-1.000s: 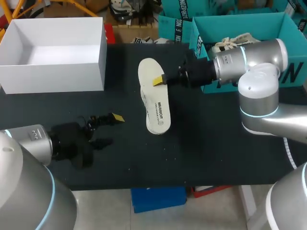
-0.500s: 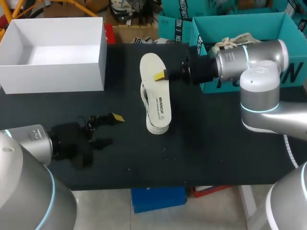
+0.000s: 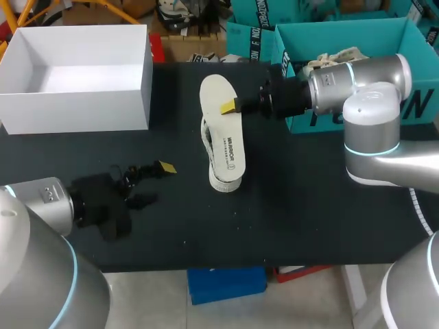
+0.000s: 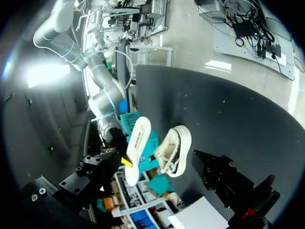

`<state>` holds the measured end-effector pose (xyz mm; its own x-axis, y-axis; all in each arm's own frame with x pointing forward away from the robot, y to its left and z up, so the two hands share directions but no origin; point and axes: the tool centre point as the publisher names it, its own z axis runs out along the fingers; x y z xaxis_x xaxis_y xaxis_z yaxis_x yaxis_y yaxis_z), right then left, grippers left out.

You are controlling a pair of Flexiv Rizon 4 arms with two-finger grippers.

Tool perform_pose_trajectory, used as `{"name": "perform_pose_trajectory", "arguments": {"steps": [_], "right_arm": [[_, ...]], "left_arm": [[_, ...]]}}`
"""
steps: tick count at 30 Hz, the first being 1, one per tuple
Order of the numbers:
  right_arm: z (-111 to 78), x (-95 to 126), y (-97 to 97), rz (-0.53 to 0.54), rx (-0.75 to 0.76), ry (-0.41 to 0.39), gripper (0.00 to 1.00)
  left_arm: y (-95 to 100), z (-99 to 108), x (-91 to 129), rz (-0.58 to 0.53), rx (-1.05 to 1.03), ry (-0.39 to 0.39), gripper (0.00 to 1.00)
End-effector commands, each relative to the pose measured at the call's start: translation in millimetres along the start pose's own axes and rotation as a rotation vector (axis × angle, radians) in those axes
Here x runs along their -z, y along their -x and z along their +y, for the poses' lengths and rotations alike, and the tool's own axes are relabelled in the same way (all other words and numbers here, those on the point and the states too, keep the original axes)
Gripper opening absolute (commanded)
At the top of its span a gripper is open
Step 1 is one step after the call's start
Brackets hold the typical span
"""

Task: Take the shoe out of the shoebox, open the shoe tongue, remove and reinsert the insole, then place the shoe into the shoebox

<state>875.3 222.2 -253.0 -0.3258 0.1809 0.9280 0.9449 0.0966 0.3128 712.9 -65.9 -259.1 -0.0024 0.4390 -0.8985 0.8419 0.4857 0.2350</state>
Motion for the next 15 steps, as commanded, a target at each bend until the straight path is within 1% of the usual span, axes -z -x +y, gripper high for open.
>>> {"name": "perform_pose_trajectory", "arguments": {"steps": [1, 3, 4, 8, 12, 15], "right_arm": [[0.2, -1.5, 0.4, -0.002, -0.001, 0.001, 0.00], [0.2, -1.5, 0.4, -0.002, -0.001, 0.001, 0.00], [0.2, -1.5, 0.4, -0.002, -0.001, 0.001, 0.00], [0.2, -1.5, 0.4, -0.002, -0.001, 0.001, 0.00], [0.2, -1.5, 0.4, -0.002, -0.001, 0.001, 0.00], [0.2, -1.5, 0.4, -0.002, -0.001, 0.001, 0.00]], "left_arm": [[-6.5, 2.6, -0.7, -0.184, -0.201, 0.123, 1.00], [-8.0, 8.5, 0.7, -0.241, -0.240, 0.138, 1.00], [-8.9, 10.8, 0.9, -0.253, -0.283, 0.153, 1.00], [-12.8, 18.1, 0.1, -0.308, -0.399, 0.165, 1.00], [-19.5, 30.5, 0.6, -0.312, -0.469, 0.156, 1.00], [-29.1, 42.2, 0.6, -0.277, -0.509, 0.131, 1.00]]}}
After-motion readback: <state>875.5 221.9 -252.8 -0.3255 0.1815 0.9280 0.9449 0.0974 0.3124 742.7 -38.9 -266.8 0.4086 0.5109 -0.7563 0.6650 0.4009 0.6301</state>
